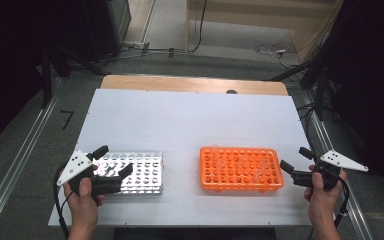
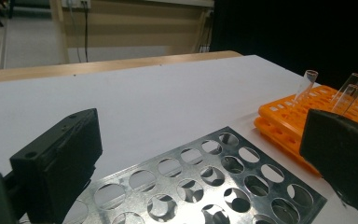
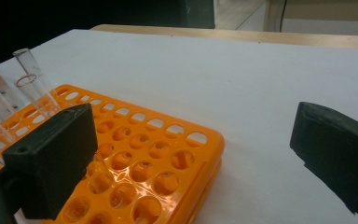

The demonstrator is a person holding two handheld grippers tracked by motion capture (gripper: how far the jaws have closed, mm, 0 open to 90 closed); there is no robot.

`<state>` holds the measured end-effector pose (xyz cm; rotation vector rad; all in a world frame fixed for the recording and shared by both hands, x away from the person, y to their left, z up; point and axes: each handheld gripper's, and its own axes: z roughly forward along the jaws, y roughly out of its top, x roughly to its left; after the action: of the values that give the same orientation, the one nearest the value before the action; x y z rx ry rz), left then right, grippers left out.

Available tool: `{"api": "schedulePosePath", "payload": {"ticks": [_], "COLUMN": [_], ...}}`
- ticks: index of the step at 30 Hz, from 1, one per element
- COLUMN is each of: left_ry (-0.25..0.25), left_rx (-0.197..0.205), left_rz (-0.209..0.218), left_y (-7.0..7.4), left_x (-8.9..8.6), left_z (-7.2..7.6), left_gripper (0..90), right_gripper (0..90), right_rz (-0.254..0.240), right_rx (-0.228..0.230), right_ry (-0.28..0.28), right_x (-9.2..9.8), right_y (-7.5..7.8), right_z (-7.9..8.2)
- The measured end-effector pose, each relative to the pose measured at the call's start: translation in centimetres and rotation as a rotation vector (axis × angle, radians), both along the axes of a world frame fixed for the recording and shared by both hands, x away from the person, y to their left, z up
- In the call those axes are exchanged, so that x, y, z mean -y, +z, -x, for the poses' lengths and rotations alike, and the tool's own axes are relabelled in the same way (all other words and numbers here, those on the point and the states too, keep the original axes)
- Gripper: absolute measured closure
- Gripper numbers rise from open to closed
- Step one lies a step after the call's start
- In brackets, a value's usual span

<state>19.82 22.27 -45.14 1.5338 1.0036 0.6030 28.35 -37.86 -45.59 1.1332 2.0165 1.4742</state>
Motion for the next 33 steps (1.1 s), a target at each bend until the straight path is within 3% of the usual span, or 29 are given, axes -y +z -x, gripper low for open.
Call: {"api": "schedulePosePath", "payload": {"ticks": [3, 7, 12, 17, 20, 33], "left_ry": [-0.002, -0.013, -0.014, -0.017, -0.019, -0.032], "left_rx": [0.001, 0.002, 0.010, 0.011, 0.007, 0.008], "left_rz": [0.000, -0.002, 0.002, 0.003, 0.002, -0.001], "left_y": [0.1, 0.1, 0.3, 0.3, 0.3, 0.3], "left_x": [0.1, 0.3, 0.4, 0.4, 0.4, 0.7], "left_z": [0.0, 0.1, 0.3, 0.3, 0.3, 0.3], "left_gripper": [0.0, 0.0, 0.0, 0.0, 0.0, 0.0], "right_gripper": [3.0, 3.8, 11.2, 12.7, 20.7, 50.7], "right_rz": [0.007, -0.008, 0.023, 0.041, 0.040, 0.104], "right_rx": [0.006, -0.011, -0.016, -0.032, -0.061, -0.155], "right_ry": [0.013, 0.084, 0.151, 0.212, 0.258, 0.331], "right_x": [-0.2, -0.5, -1.4, -2.2, -2.6, -4.1], "right_y": [0.2, 0.3, 0.4, 0.2, -0.1, -1.1], "right_z": [0.2, 0.2, 0.3, 0.2, 0.0, -0.6]}}
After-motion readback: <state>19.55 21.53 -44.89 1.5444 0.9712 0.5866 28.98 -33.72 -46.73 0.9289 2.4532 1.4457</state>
